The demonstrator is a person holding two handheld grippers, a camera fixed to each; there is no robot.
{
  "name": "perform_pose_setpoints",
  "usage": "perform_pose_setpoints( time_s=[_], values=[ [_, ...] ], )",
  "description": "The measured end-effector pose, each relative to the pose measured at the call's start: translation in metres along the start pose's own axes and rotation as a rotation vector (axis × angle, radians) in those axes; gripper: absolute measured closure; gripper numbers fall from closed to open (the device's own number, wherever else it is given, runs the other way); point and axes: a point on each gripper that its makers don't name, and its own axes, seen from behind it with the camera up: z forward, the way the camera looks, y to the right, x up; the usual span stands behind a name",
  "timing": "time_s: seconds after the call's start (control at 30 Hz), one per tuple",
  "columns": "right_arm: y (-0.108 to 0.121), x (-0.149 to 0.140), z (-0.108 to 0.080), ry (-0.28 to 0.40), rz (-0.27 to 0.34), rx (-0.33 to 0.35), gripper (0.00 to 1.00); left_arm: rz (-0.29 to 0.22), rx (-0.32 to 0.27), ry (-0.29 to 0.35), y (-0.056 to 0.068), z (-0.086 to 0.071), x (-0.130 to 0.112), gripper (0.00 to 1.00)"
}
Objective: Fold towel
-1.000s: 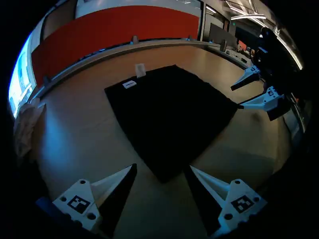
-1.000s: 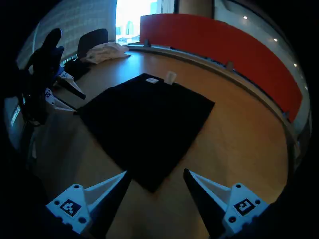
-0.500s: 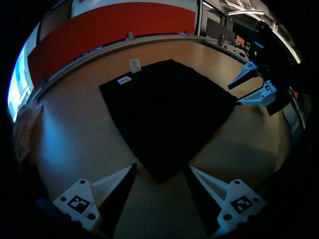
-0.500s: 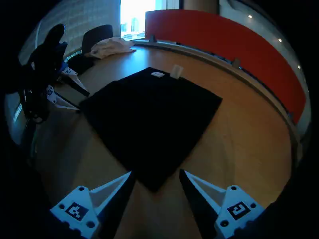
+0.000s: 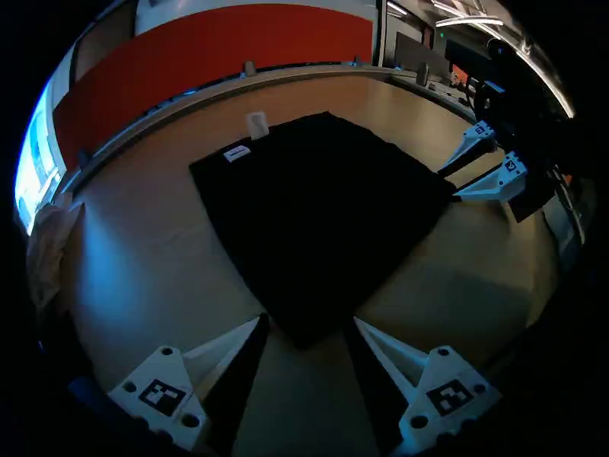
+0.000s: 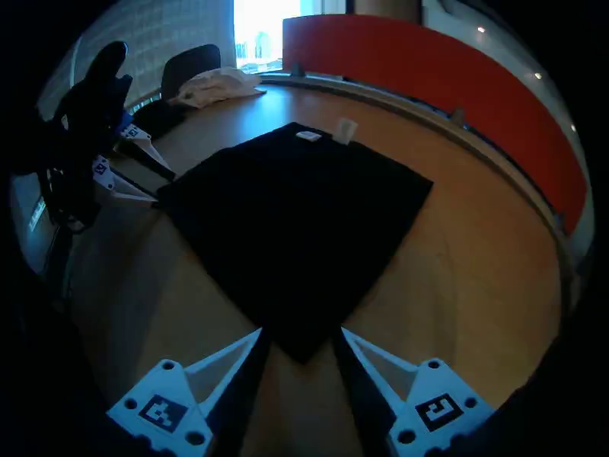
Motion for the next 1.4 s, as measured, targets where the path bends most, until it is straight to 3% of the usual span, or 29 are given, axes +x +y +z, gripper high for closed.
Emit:
perform_pose_setpoints(
  time_s=[0.17, 0.27, 0.33, 0.4, 0.6, 0.97, 1.4],
  values=[
    [-0.001, 0.000, 0.000, 0.000, 0.005, 0.002, 0.49, -0.003, 0.001, -0.007, 0.002, -0.001, 0.000, 0.45],
    [0.000, -0.001, 0.000, 0.000, 0.009, -0.002, 0.61, -0.006, 0.003, -0.010, 0.002, -0.001, 0.000, 0.49],
    [0.000, 0.000, 0.000, 0.001, 0.013, -0.004, 0.69, -0.011, 0.007, -0.013, 0.002, -0.002, 0.000, 0.57],
    [0.000, 0.000, 0.000, 0.001, 0.018, -0.005, 0.75, -0.017, 0.013, -0.016, 0.001, -0.002, 0.000, 0.72],
    [-0.003, 0.001, 0.001, 0.002, 0.029, -0.005, 0.81, -0.032, 0.028, -0.013, 0.001, -0.002, 0.000, 0.83],
    [-0.003, 0.005, -0.004, 0.011, 0.035, -0.011, 0.81, -0.073, 0.015, -0.013, 0.005, -0.006, 0.002, 0.86],
    [0.000, 0.026, -0.025, 0.050, 0.038, -0.018, 0.81, -0.093, 0.034, 0.009, 0.004, -0.026, 0.021, 0.86]
  ],
)
